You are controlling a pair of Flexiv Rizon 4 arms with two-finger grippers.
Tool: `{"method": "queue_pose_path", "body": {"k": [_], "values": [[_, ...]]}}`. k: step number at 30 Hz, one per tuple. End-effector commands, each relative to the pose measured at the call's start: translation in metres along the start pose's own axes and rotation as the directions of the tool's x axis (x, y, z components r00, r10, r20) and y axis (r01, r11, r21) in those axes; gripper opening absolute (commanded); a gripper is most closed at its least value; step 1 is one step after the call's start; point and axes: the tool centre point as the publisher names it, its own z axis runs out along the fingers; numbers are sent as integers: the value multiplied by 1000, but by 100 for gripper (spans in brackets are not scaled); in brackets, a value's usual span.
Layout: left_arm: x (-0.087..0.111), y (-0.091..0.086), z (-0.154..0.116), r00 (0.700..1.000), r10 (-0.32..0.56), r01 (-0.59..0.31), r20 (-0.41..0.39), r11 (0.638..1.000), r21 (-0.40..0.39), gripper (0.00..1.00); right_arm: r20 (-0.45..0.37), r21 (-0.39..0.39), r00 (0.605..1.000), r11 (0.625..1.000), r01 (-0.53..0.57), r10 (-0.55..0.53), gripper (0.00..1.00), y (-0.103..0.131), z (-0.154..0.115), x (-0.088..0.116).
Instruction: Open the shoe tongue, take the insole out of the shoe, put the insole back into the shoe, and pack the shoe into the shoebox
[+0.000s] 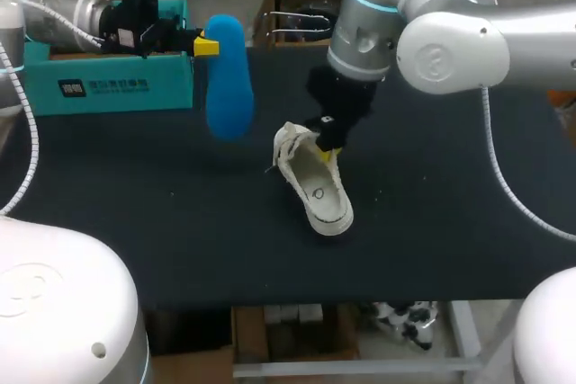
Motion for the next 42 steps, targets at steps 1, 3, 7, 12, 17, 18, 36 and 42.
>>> {"method": "queue_pose_path", "body": {"k": [1, 3, 7, 12, 17, 18, 36, 42], "values": [[-11, 1, 6, 974, -1, 1, -227, 1000, 2, 0, -6, -145, 999, 989, -34, 33, 0, -13, 1, 0], [-12, 1, 8, 973, -1, 2, -232, 1000, 0, 0, -13, -157, 999, 986, -49, 47, 0, -17, 4, -1], [-14, 3, 11, 970, -2, 2, -244, 1000, 1, 0, -22, -171, 998, 983, -62, 59, 0, -19, 9, -8], [-15, 5, 11, 969, -3, 4, -249, 1000, 2, 0, -40, -187, 998, 981, -57, 50, 0, -17, 13, -16], [-13, 6, 10, 968, -2, 4, -250, 1000, 9, 0, -46, -203, 996, 976, -81, 73, 100, -20, 13, -21], [-12, 6, 10, 968, -2, 5, -251, 1000, 13, 0, -45, -206, 996, 975, -81, 73, 100, -21, 12, -21], [0, 11, 7, 967, -60, 79, -248, 995, 68, 0, -34, -252, 997, 965, -75, 68, 100, -33, -1, -23], [18, 26, -9, 975, -127, 174, -180, 945, 278, 0, -30, -247, 996, 965, -86, 81, 100, -31, -4, -22]]}}
